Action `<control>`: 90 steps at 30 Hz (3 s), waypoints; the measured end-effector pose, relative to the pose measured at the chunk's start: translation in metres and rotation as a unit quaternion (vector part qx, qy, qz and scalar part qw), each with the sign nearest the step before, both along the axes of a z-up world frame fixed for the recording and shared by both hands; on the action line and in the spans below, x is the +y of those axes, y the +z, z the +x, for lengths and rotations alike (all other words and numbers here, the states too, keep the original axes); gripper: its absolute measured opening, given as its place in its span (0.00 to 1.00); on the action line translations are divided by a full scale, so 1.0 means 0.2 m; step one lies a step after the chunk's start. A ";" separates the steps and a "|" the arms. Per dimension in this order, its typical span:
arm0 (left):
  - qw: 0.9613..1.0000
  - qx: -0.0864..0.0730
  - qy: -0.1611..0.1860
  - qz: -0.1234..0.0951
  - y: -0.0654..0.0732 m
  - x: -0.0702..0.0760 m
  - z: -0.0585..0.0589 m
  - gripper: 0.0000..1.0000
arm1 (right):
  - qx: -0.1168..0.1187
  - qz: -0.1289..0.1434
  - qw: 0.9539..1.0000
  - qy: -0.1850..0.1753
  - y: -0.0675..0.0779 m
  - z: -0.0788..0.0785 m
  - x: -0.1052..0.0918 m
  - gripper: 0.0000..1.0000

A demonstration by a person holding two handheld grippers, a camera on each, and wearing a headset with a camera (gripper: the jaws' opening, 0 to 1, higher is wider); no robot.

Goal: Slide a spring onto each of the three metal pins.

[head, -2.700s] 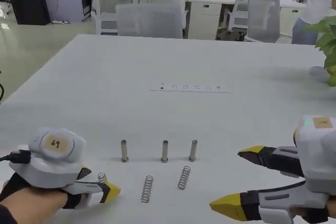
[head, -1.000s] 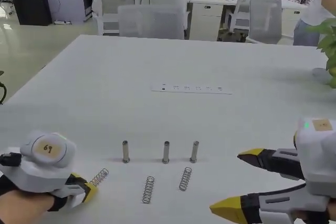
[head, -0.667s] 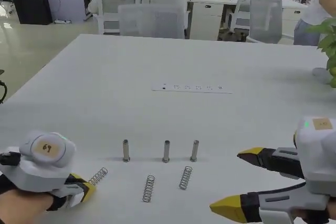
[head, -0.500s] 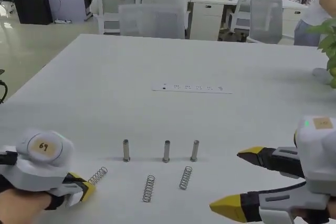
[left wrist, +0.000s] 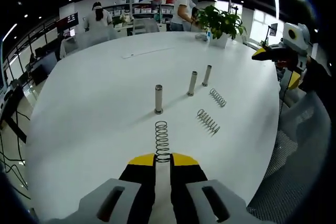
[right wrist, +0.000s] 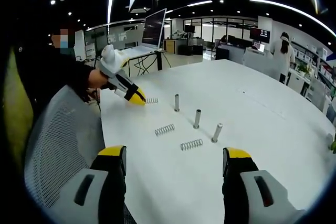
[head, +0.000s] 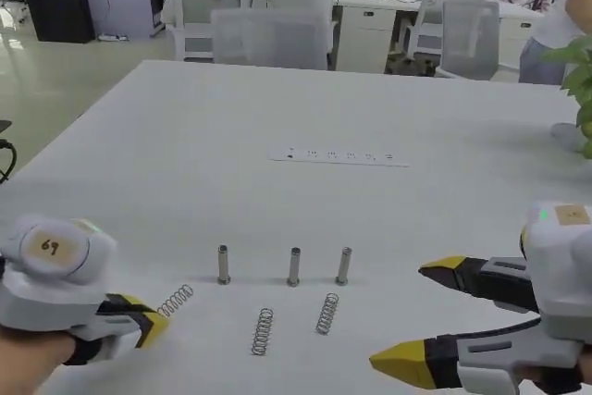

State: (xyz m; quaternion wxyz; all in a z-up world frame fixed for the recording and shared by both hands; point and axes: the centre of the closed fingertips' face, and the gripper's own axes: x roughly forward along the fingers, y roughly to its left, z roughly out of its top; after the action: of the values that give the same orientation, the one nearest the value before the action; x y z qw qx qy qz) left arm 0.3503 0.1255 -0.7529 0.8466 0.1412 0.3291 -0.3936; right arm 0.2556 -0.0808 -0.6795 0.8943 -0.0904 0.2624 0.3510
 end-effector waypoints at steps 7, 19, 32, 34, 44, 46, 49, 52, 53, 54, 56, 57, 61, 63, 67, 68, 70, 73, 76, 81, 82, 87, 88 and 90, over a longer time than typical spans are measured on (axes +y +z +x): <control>1.000 -0.015 -0.010 -0.024 0.11 -0.01 -0.05 0.02 | -0.002 -0.001 1.000 0.001 0.01 0.01 0.00 0.74; 0.995 -0.038 -0.064 -0.060 0.29 -0.15 -0.17 0.02 | -0.008 0.002 1.000 0.006 0.05 0.01 0.02 0.74; 0.988 -0.050 -0.118 -0.085 0.38 -0.29 -0.25 0.02 | -0.014 0.004 1.000 0.023 0.09 0.02 0.06 0.72; 0.987 -0.051 -0.124 -0.085 0.39 -0.31 -0.26 0.02 | -0.016 0.006 1.000 0.027 0.10 0.03 0.07 0.71; 0.981 -0.057 -0.161 -0.088 0.41 -0.39 -0.30 0.02 | -0.020 0.010 0.998 0.050 0.14 0.05 0.12 0.67; 0.979 -0.058 -0.171 -0.090 0.42 -0.41 -0.31 0.02 | -0.018 0.011 0.998 0.060 0.15 0.05 0.14 0.65; 0.977 -0.059 -0.182 -0.089 0.42 -0.42 -0.33 0.02 | -0.020 0.014 0.997 0.072 0.17 0.06 0.17 0.63; 0.976 -0.061 -0.191 -0.088 0.43 -0.44 -0.34 0.02 | -0.021 0.017 0.996 0.084 0.20 0.06 0.20 0.61; 0.975 -0.062 -0.194 -0.088 0.43 -0.44 -0.34 0.02 | -0.022 0.018 0.996 0.087 0.20 0.07 0.21 0.61; 0.975 -0.063 -0.196 -0.086 0.43 -0.45 -0.34 0.02 | -0.021 0.019 0.995 0.092 0.21 0.07 0.22 0.59; 0.974 -0.064 -0.201 -0.087 0.44 -0.46 -0.35 0.02 | -0.022 0.024 0.995 0.099 0.22 0.07 0.24 0.57; 0.973 -0.065 -0.204 -0.087 0.44 -0.47 -0.36 0.02 | -0.021 0.025 0.994 0.103 0.22 0.07 0.25 0.56; 0.970 -0.069 -0.215 -0.088 0.45 -0.50 -0.37 0.02 | -0.015 0.030 0.992 0.121 0.23 0.07 0.28 0.50; 0.968 -0.071 -0.221 -0.089 0.46 -0.51 -0.38 0.02 | -0.012 0.033 0.991 0.128 0.23 0.07 0.29 0.47; 0.965 -0.078 -0.234 -0.088 0.47 -0.53 -0.40 0.02 | -0.009 0.042 0.989 0.140 0.23 0.06 0.32 0.42; 0.964 -0.078 -0.238 -0.089 0.47 -0.53 -0.41 0.02 | -0.005 0.046 0.988 0.146 0.23 0.06 0.33 0.40; 0.962 -0.082 -0.244 -0.092 0.48 -0.54 -0.42 0.02 | 0.000 0.048 0.987 0.153 0.23 0.06 0.35 0.38; 0.960 -0.085 -0.250 -0.092 0.49 -0.54 -0.43 0.02 | 0.006 0.050 0.986 0.161 0.22 0.05 0.36 0.34; 0.958 -0.088 -0.258 -0.094 0.50 -0.55 -0.44 0.02 | 0.010 0.053 0.984 0.168 0.22 0.04 0.37 0.33; 0.954 -0.094 -0.270 -0.095 0.51 -0.56 -0.46 0.02 | 0.018 0.056 0.982 0.179 0.22 0.03 0.39 0.26; 0.953 -0.095 -0.270 -0.097 0.51 -0.56 -0.46 0.02 | 0.020 0.057 0.982 0.180 0.21 0.02 0.39 0.26; 0.951 -0.100 -0.276 -0.100 0.53 -0.58 -0.48 0.02 | 0.028 0.059 0.981 0.184 0.20 0.01 0.39 0.22; 0.950 -0.101 -0.280 -0.100 0.53 -0.58 -0.48 0.02 | 0.030 0.062 0.980 0.186 0.21 0.01 0.40 0.20; 0.949 -0.103 -0.281 -0.100 0.53 -0.58 -0.49 0.02 | 0.034 0.065 0.979 0.191 0.21 0.00 0.40 0.15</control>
State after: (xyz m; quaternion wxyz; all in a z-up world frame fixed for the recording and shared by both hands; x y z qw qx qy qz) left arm 0.2532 0.0086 -0.6470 0.7410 0.1823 0.1462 -0.6295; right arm 0.2546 -0.0005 -0.6382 0.8054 -0.0687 0.2476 0.5341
